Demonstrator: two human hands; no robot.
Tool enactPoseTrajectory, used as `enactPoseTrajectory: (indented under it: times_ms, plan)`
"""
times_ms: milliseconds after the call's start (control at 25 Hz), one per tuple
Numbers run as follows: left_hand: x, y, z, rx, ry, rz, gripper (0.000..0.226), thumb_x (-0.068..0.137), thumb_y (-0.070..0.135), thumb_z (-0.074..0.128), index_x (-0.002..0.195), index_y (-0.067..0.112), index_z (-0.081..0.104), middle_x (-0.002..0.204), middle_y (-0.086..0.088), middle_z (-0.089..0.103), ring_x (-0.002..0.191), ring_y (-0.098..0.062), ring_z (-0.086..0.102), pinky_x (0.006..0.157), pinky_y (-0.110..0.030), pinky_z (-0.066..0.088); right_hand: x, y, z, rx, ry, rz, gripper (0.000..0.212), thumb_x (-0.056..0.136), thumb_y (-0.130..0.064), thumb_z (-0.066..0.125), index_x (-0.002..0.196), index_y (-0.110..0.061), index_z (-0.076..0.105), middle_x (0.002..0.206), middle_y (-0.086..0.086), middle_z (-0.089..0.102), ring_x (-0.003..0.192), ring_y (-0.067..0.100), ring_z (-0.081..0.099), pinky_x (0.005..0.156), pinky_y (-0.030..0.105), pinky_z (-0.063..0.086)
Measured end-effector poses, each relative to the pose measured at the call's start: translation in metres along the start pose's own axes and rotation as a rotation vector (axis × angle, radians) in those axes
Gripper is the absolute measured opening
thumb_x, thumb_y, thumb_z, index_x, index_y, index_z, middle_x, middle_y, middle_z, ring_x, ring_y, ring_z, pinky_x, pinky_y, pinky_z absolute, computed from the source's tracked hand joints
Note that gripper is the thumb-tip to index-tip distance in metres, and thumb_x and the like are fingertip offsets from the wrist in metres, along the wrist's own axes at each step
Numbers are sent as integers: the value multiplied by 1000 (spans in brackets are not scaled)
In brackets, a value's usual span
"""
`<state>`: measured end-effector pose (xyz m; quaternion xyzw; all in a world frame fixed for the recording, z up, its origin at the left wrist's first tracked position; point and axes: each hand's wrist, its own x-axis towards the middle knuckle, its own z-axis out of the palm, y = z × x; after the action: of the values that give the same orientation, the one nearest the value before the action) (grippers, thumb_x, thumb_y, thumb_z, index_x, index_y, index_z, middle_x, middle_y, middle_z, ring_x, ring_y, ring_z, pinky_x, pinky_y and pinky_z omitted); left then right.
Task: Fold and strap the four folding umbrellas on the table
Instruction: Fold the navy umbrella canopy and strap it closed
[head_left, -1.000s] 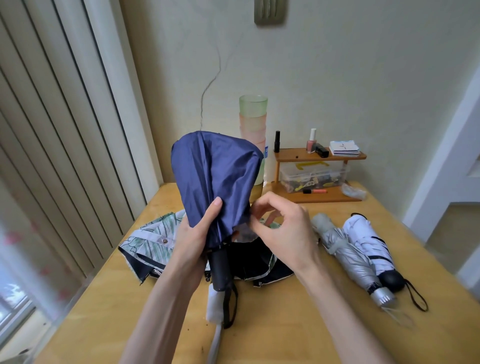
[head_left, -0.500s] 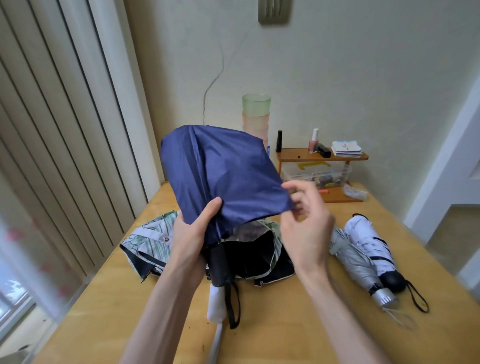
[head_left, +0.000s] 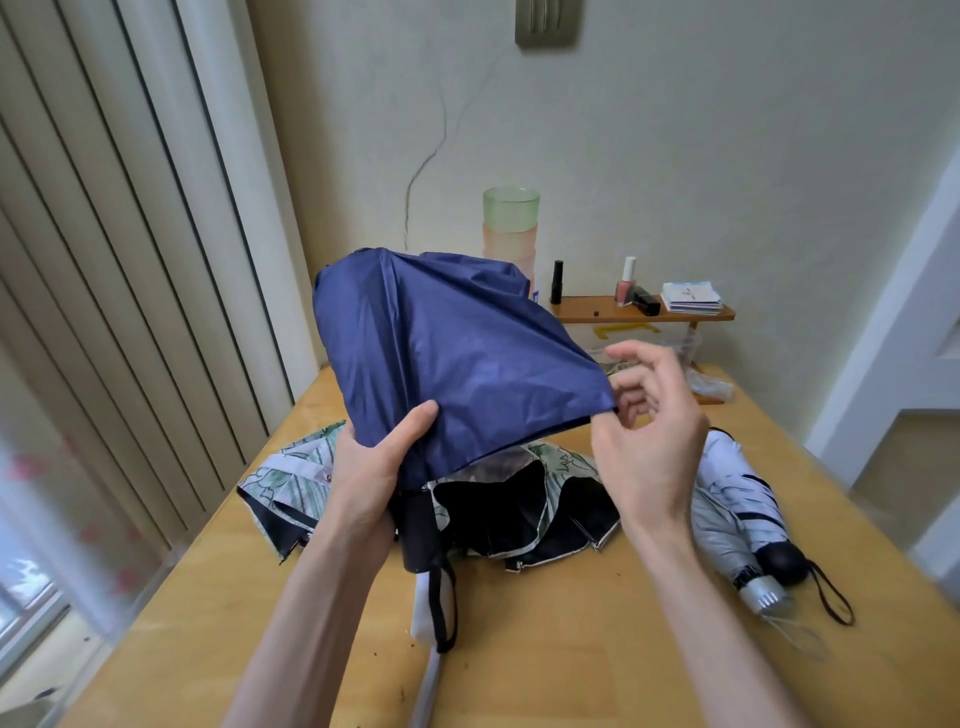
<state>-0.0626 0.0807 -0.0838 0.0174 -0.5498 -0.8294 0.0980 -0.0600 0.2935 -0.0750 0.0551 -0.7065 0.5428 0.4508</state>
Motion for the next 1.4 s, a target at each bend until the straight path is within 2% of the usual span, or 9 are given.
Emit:
enactPoseTrajectory:
  times_ms: [280,440,520,680,800,960,1120,1240,1400]
  plan:
    - [7,1,-14,92,-13,11,73,66,28,97,129,16,63,117,1,79,108,-20,76,99,-43,58,7,1,-7,-48,-277,55,61,80,22,68,120,-25,69,90,-4,77,86,10,73,71,21,55]
    - [11,4,-24,205,-6,66,78,62,30,101,128,22,63,112,7,79,103,-14,77,90,-37,60,21,4,-34,-3,-887,238,88,84,-13,90,150,-51,46,142,-6,60,128,2,62,105,28,52]
    - [10,7,-30,311,-42,98,73,61,32,102,122,28,63,107,10,79,98,-10,76,82,-29,59,22,5,-41,50,-1028,273,105,82,-20,91,154,-63,29,157,-9,43,140,2,51,110,26,48]
    - [7,20,-40,605,-224,201,66,68,17,95,118,41,60,106,29,74,100,7,70,78,-14,57,24,-1,-31,139,-714,130,72,87,-34,77,150,-50,46,154,-13,46,143,3,47,113,34,45]
    - [4,25,-41,743,-362,234,77,70,12,95,128,43,56,113,37,69,108,15,64,85,-7,50,21,6,-21,95,-682,28,48,87,-41,77,132,-32,64,141,-7,54,140,12,50,114,40,46]
    - [3,22,-39,788,-401,249,78,66,21,96,125,48,53,112,43,66,107,18,62,84,-2,46,20,9,-20,188,-662,48,31,88,-34,83,115,-24,73,130,-3,61,129,14,60,105,28,49]
    - [8,19,-43,671,-342,195,80,61,28,103,126,44,59,113,33,71,107,10,67,87,-17,53,18,17,-25,49,-758,198,33,87,-48,81,104,-20,80,115,-5,76,107,9,71,91,32,56]
    - [15,18,-52,614,-267,150,98,48,47,101,136,39,60,121,23,73,112,0,70,95,-32,56,24,23,-35,110,-719,238,24,94,-36,75,96,-13,82,98,-2,81,93,13,72,85,31,58]
    - [18,14,-54,595,-219,88,84,52,40,103,126,37,64,116,17,76,108,-6,72,100,-38,57,25,23,-32,232,-630,259,17,84,-23,81,90,-8,79,90,3,81,86,10,72,80,26,59]
